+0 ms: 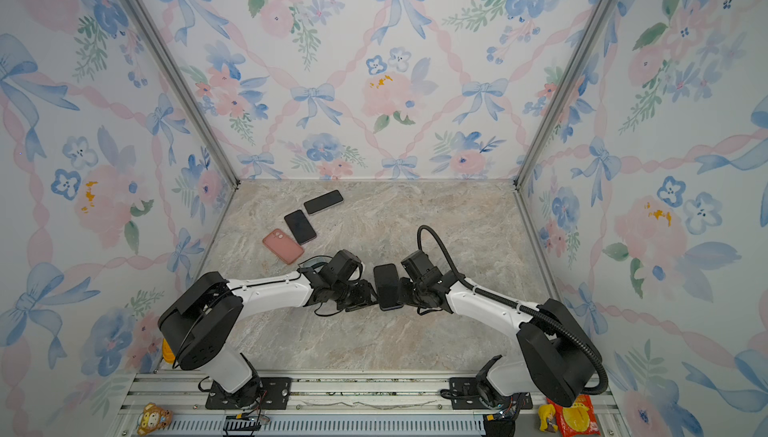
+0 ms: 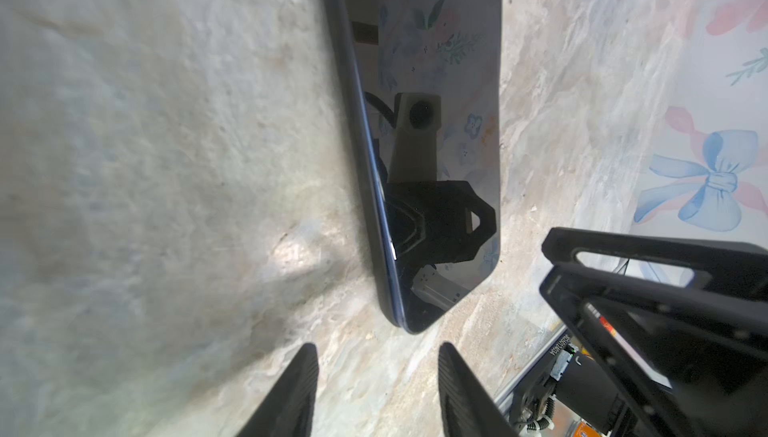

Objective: Put the phone into the phone case

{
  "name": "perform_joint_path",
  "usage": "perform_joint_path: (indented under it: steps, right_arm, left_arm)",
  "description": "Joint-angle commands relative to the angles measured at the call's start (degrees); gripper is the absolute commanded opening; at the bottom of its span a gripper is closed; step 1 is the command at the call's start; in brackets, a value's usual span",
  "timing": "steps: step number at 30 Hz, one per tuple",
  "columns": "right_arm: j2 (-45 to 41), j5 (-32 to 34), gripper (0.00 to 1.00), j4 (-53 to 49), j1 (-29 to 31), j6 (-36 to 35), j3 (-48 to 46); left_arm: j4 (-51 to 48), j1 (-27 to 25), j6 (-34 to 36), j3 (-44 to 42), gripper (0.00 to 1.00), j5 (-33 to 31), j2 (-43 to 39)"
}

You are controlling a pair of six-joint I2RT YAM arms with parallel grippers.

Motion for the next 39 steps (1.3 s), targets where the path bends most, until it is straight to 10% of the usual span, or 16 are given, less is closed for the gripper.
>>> perform_joint_path:
  steps: [1, 39]
  right_arm:
    - [-0.79, 0.31, 0.45, 2.41, 0.45, 0.30, -1.79]
    - [3.60, -11.32, 0.45, 12.48, -4.52, -7.57, -8.00]
  left_arm:
    - [-1.40, -0.81, -3.08, 1.29, 0.49, 1.40, 0.70]
    - [-2.57, -0.07, 0.11, 5.85, 0.11, 3.93, 9.10]
